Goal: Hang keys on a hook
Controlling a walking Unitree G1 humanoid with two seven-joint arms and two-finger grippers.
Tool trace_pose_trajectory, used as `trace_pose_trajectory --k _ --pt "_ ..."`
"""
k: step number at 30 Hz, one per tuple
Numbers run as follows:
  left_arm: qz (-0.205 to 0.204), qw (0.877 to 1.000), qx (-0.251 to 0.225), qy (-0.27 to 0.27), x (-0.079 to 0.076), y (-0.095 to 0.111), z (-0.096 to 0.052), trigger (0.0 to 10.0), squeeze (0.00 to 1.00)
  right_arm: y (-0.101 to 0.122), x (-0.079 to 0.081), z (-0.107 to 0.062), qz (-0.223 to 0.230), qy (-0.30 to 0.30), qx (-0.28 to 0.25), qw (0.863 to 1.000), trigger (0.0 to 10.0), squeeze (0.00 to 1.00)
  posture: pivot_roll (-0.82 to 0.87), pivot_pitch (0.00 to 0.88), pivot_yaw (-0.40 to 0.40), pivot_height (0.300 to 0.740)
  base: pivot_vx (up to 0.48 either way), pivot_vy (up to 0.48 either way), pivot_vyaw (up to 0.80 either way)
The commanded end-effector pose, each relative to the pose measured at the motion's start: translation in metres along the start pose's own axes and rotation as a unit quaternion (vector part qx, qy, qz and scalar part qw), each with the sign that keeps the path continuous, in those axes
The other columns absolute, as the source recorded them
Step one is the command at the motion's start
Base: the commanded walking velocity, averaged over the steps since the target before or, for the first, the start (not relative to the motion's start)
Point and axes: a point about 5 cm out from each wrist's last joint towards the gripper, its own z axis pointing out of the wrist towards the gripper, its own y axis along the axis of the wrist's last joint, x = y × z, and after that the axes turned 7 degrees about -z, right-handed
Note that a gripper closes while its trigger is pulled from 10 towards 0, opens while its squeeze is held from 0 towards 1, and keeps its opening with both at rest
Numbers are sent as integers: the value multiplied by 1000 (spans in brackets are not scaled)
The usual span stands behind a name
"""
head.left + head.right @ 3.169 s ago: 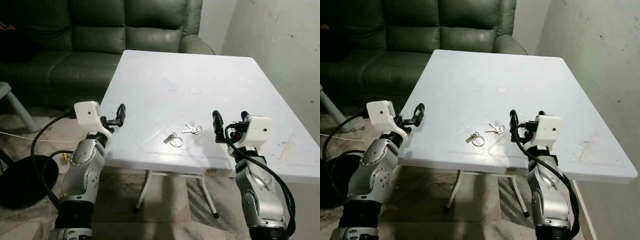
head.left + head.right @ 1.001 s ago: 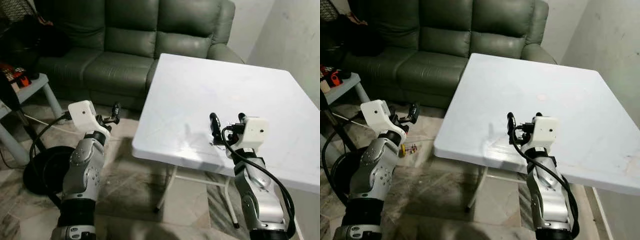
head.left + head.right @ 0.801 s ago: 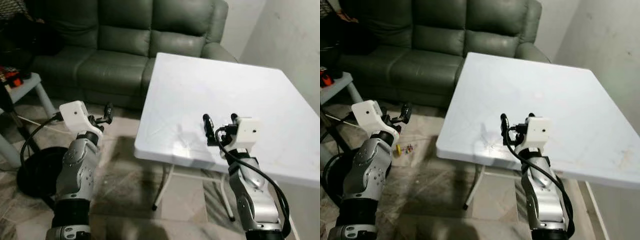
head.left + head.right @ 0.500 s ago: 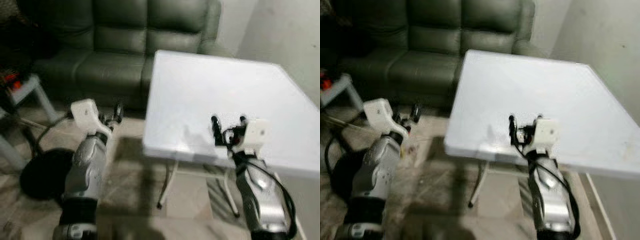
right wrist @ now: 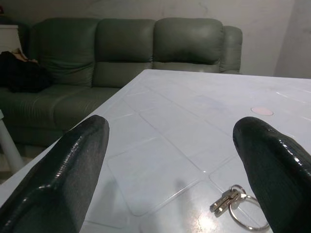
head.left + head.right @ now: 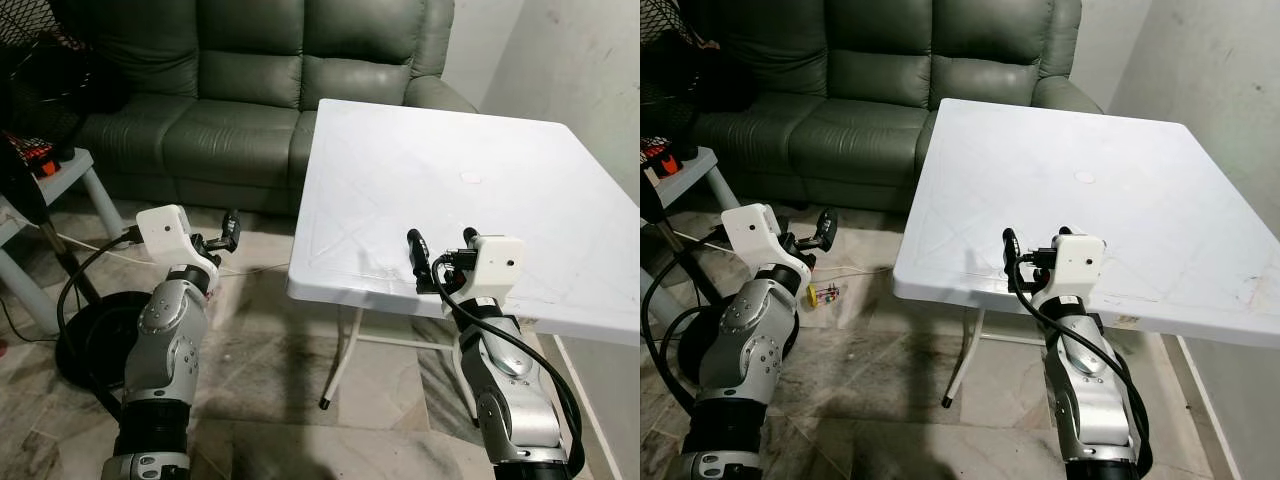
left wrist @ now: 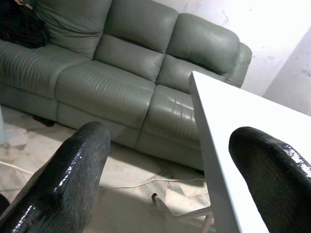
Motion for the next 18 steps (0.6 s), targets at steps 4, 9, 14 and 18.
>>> trace_pose_trajectory --k 4,9,14,18 --pt "-1 1000 -3 -16 -5 3 0 10000 0 3 -2 0 -1 -6 -4 1000 10000 0 -75 4 -75 740 378 0 0" --pt "0 1000 -1 -19 -5 2 0 10000 0 3 -2 0 -2 -8 -2 1000 10000 0 -77 8 -72 740 461 0 0" --pt "1 1000 2 -22 -7 1 0 10000 0 1 -4 -1 -2 -10 0 1000 10000 0 -77 13 -71 740 472 0 0" --pt "0 1000 4 -23 -8 1 -1 10000 0 1 -3 -1 -2 -11 1 1000 10000 0 -75 21 -68 740 472 0 0"
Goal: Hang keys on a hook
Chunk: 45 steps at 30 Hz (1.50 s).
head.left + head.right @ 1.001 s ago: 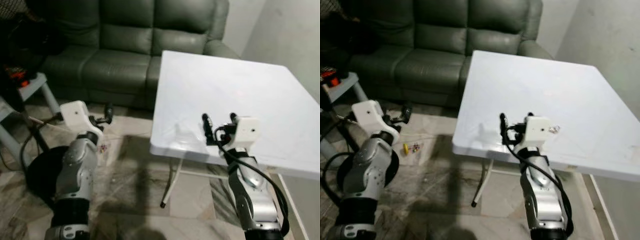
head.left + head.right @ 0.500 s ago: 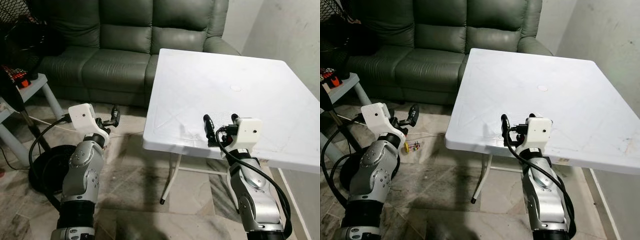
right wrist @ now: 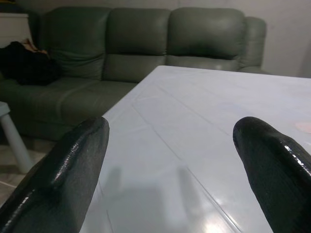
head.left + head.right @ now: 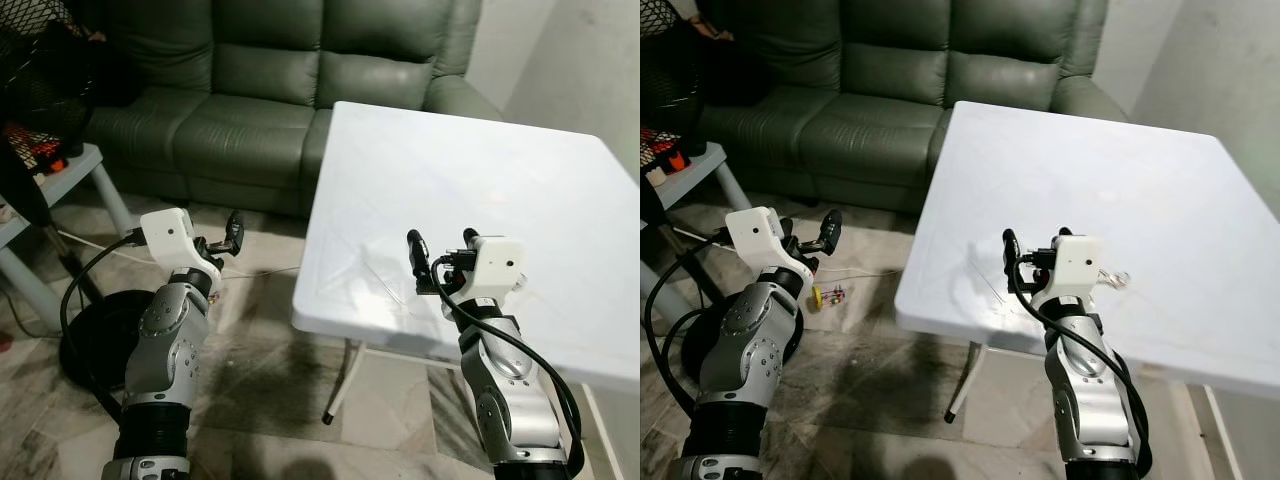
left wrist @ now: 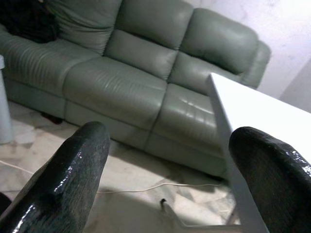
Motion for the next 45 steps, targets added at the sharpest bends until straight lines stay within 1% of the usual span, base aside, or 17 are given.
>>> trace_pose_trajectory --k 1,3,6,9,11,18,20,24,25,26,27,28,30,31,34,42,45 --pt "-2 1000 -1 -14 -8 2 1 10000 0 1 -7 -2 -4 -14 1 1000 10000 0 -75 21 -68 740 472 0 0" --pt "-1 1000 0 -15 -8 2 0 10000 0 1 -6 -2 -3 -14 2 1000 10000 0 -75 18 -67 740 472 0 0" --pt "6 1000 9 0 -9 -1 1 10000 0 0 -6 -3 -2 -14 3 1000 10000 0 -73 21 -67 740 95 0 0" --pt "18 1000 13 -11 -12 -2 0 10000 0 1 -5 -2 0 -12 3 1000 10000 0 -73 20 -67 740 0 0 0" --pt "18 1000 15 -11 -12 -3 0 10000 0 0 -5 -2 0 -12 3 1000 10000 0 -72 20 -67 740 0 0 0" --pt "19 999 22 -34 -22 -7 -2 10000 0 -2 -4 -2 11 -17 15 1000 10000 0 -70 21 -66 740 0 0 0" --pt "26 998 21 -46 -27 -9 -4 10000 0 -3 -5 -2 6 -21 18 1000 10000 0 -71 20 -66 740 0 0 0" --pt "23 998 30 -52 -32 -15 -7 10000 0 -4 -5 -1 4 -27 26 999 10000 0 -71 20 -66 740 0 0 0" --pt "27 998 31 -56 -34 -16 -8 10000 0 -4 -4 -1 2 -22 24 999 10000 0 -72 21 -66 740 0 0 0" --pt "33 997 31 -62 -37 -17 -9 10000 0 -2 -2 0 -3 -2 15 1000 10000 0 -72 20 -66 740 0 0 0" --pt "33 997 31 -62 -37 -17 -9 10000 0 -2 -2 0 -3 -2 15 1000 10000 0 -72 20 -66 740 0 0 0" --pt "32 997 31 -65 -38 -18 -9 10000 0 -2 1 -1 5 21 13 1000 10000 0 -72 20 -66 740 0 0 0" --pt "32 997 31 -65 -38 -18 -9 10000 0 -3 1 -2 9 27 18 999 10000 0 -72 20 -66 740 0 0 0" --pt "38 996 31 -76 -40 -18 -10 10000 0 -5 2 -1 0 24 24 999 10000 0 -69 15 -68 740 0 0 0" --pt "44 995 32 -82 -41 -19 -11 10000 0 -7 3 0 0 22 38 999 10000 0 -69 14 -69 740 0 0 -535" --pt "54 994 32 -93 -43 -20 -12 10000 0 -9 4 0 -1 27 41 999 10000 0 -71 1 -66 740 0 0 -690" --pt "66 992 29 -106 -46 -19 -12 10000 0 -9 4 0 -2 27 41 999 10000 0 -73 0 -63 740 0 0 -688"
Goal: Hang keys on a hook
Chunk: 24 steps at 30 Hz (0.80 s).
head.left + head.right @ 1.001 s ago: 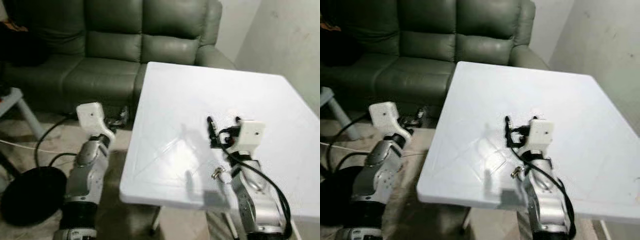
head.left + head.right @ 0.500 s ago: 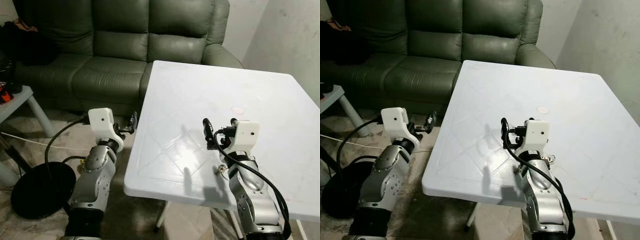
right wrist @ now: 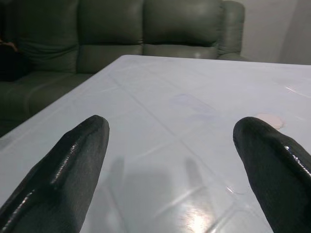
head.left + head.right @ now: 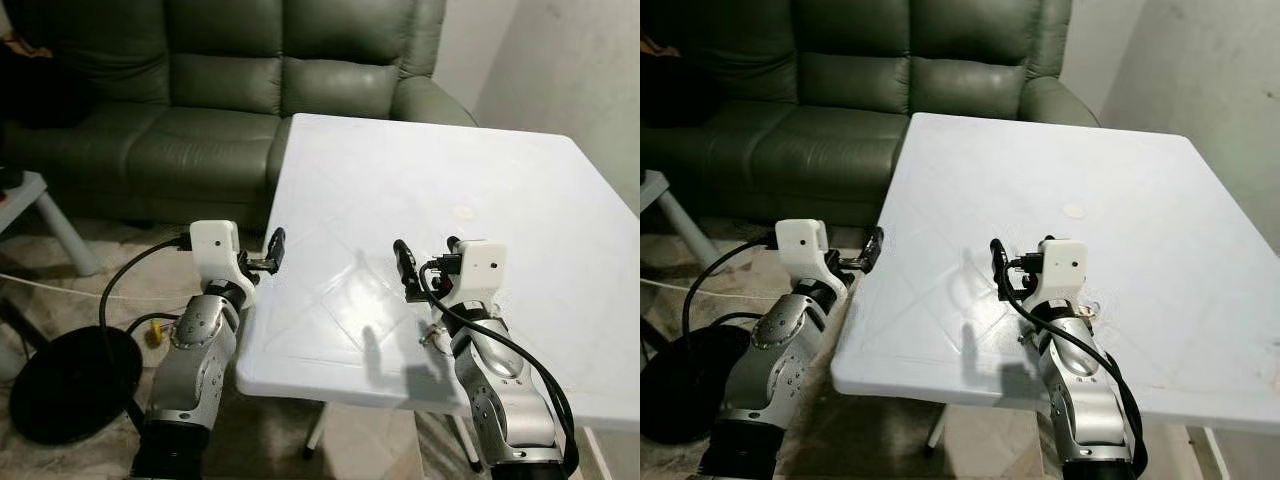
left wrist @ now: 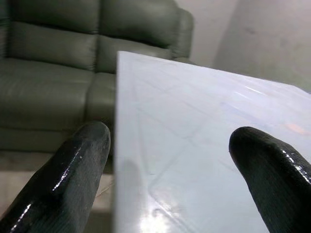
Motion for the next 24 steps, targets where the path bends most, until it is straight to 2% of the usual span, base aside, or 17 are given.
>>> trace_pose_trajectory --k 1,9,11,13,15,17,20,24 --pt "14 1000 -10 -10 -2 4 0 10000 0 -1 -1 1 -2 0 6 1000 10000 0 -73 0 -63 740 0 0 -688" --pt "12 999 -6 -31 -9 2 0 10000 0 -1 2 1 -6 0 8 1000 10000 0 -78 0 -58 740 0 0 -688" --pt "3 1000 -4 -29 -9 0 -1 10000 0 -4 1 0 -5 -3 13 1000 10000 0 -78 0 -57 740 0 -262 -688" --pt "14 999 -1 -30 -9 -1 -1 10000 0 -5 2 0 -6 -1 15 1000 10000 0 -79 0 -57 740 0 -480 -684" --pt "-1 999 -16 -32 -11 3 1 10000 0 -3 3 2 -9 3 11 1000 10000 0 -80 0 -57 740 0 -480 -688" --pt "-36 999 -14 -3 -5 3 3 10000 0 -3 1 1 -8 0 12 1000 10000 0 -79 0 -58 740 0 0 -688" --pt "-25 1000 -10 1 -4 3 2 10000 0 -4 1 0 -8 -1 13 1000 10000 0 -79 0 -58 740 0 0 -681" --pt "0 999 -2 37 0 0 4 10000 0 -3 2 0 -5 0 8 1000 10000 0 -76 0 -62 740 0 0 -503"
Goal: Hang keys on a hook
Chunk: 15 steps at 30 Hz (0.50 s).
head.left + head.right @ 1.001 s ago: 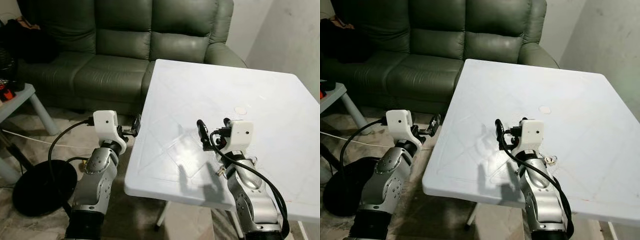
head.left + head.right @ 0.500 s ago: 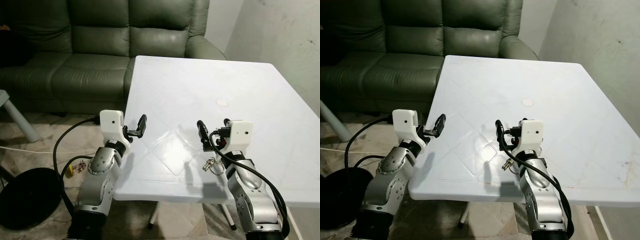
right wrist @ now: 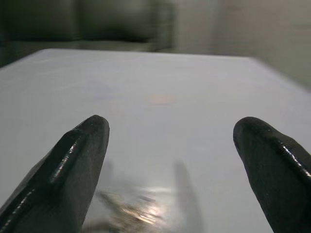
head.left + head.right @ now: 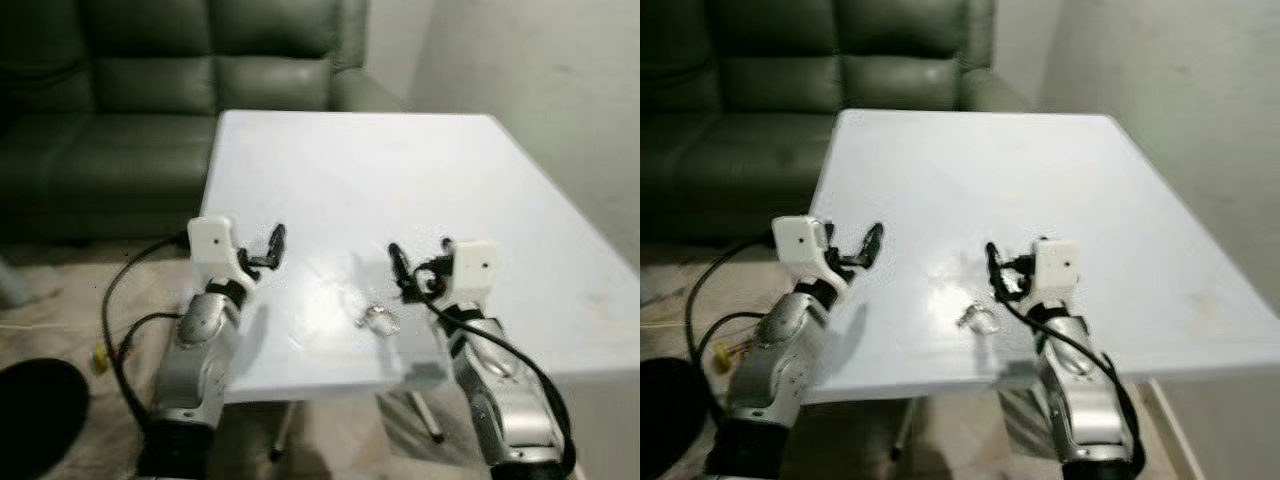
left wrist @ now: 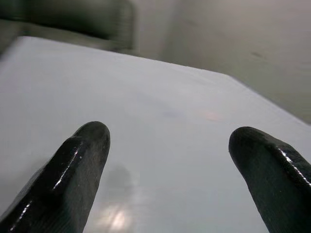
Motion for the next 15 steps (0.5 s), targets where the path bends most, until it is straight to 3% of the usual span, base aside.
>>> trace_pose_trajectory --k 1,15 --pt "23 999 0 24 6 1 1 10000 0 1 4 0 12 2 -7 1000 10000 0 -76 0 -62 740 0 0 0" --pt "0 1000 -7 19 -6 -2 -1 10000 0 3 4 3 -2 8 2 1000 10000 0 -77 10 -71 740 0 0 0"
